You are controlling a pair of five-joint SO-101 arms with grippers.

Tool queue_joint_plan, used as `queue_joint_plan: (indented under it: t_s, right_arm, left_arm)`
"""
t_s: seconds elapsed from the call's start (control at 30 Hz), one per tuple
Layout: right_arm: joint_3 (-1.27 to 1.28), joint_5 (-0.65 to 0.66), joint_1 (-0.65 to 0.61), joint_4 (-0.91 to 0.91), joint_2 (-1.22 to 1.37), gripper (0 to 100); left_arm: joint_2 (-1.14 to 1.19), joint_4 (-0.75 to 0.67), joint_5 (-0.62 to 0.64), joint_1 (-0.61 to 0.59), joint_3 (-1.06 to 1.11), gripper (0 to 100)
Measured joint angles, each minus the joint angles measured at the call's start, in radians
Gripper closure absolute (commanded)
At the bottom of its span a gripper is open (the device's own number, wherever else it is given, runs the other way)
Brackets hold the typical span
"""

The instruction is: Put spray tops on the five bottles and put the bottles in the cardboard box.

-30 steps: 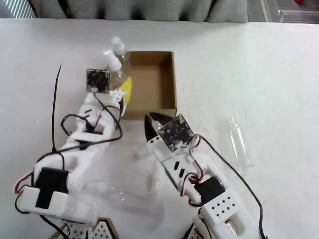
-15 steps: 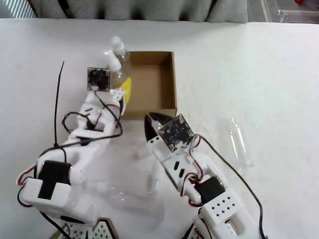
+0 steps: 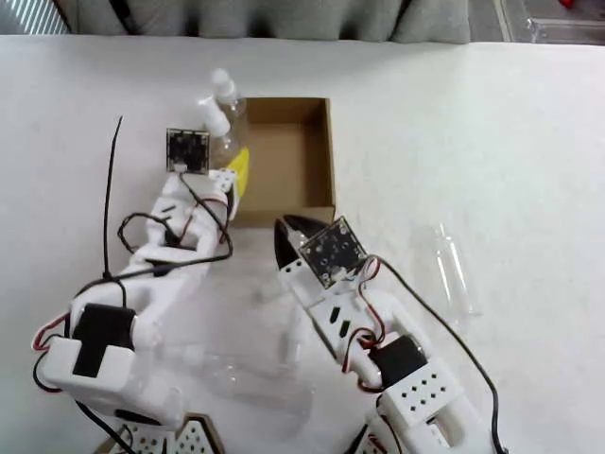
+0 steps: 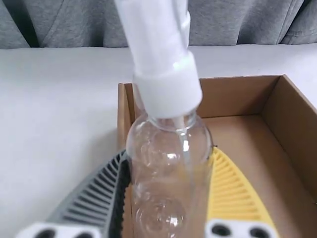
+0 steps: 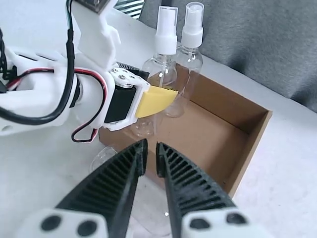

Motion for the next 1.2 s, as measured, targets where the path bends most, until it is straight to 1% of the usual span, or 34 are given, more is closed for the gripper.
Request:
queue_joint_plan:
  t_s: [0.1, 0.3, 1.2]
  right_arm:
    - [0.0, 0.0, 0.0, 0.0, 0.0, 98.2]
    - [0.0, 0.0, 0.0, 0.0, 0.0, 98.2]
    - [0.0, 0.0, 0.0, 0.0, 0.0, 98.2]
  left_arm:
    - [0.0, 0.0, 0.012, 0.0, 0.0, 83]
    - [0.0, 0.0, 0.051, 0.0, 0.0, 82]
    - [0.002, 0.0, 0.054, 0.0, -0.018, 82]
